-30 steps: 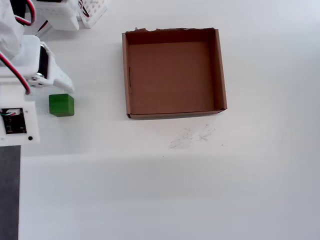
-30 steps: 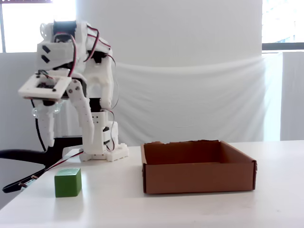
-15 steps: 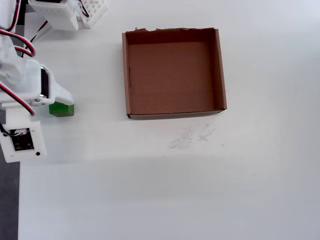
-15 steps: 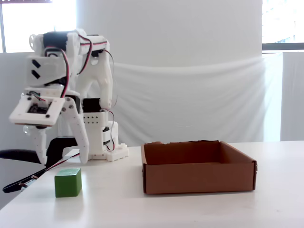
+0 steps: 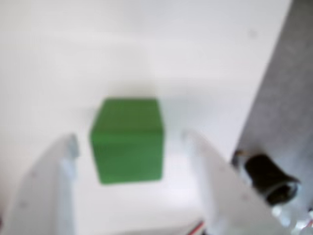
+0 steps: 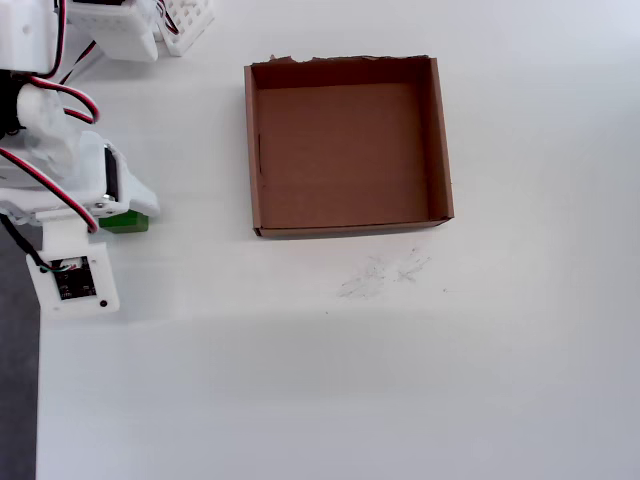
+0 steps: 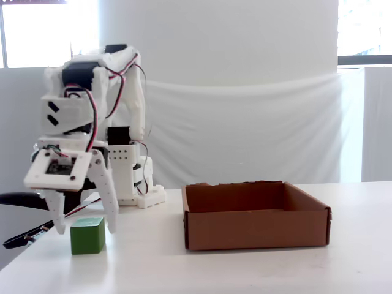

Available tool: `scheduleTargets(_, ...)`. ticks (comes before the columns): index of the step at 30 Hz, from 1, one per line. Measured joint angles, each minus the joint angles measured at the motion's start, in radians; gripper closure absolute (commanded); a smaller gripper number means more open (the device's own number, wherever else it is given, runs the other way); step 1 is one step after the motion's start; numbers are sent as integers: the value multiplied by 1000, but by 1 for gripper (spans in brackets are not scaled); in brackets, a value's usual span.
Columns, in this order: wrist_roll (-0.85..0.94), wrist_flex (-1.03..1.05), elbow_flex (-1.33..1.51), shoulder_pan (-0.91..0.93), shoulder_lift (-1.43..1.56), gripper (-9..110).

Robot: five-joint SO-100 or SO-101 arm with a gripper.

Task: Grasp a green cube and put it in a box.

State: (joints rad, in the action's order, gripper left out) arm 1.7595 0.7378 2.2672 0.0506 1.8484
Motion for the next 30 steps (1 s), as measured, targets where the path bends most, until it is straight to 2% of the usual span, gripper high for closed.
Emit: scheduleTargets(30, -9, -129, 97, -46, -18, 86)
